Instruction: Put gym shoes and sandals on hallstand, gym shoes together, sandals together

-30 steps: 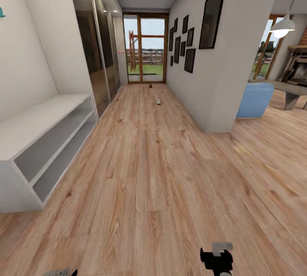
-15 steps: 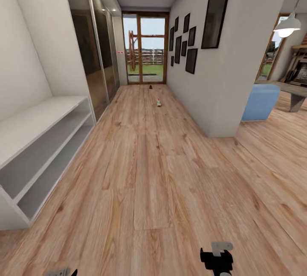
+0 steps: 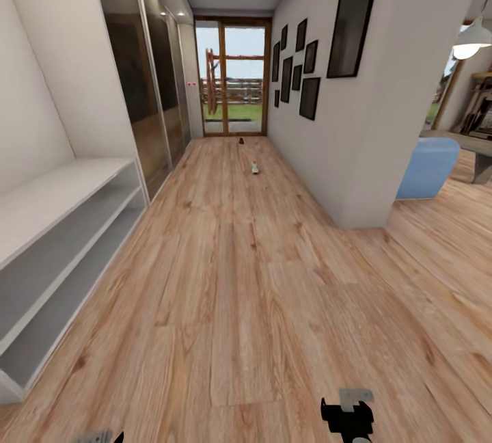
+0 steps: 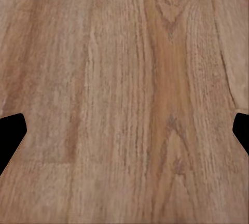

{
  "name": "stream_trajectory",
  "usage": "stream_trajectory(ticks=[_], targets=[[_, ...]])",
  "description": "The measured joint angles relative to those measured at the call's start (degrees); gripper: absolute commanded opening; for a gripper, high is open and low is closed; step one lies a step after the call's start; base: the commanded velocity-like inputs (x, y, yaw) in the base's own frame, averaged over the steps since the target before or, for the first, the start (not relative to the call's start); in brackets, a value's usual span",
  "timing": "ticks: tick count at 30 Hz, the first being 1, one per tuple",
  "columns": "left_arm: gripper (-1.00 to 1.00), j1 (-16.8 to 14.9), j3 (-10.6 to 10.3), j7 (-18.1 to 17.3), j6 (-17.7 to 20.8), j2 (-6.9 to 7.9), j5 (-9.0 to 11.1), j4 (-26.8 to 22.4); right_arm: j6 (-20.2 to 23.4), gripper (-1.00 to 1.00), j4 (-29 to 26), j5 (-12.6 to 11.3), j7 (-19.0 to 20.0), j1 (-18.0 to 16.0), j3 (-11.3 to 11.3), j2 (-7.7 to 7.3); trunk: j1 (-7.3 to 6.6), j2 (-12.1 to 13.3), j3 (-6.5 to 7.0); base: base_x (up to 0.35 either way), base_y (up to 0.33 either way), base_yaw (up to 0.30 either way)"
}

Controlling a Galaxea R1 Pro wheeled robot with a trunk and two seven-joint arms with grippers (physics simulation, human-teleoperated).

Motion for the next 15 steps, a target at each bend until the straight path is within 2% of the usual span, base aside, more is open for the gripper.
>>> stream_trajectory(ticks=[15], targets=[[1.00,0.0,0.0,0.0,0.0,0.00,0.0,0.0,0.0,1.00,0.0,0.0,0.0,0.0,0.0,0.00,0.00,0.0,0.00,0.340,0.000,0.000]])
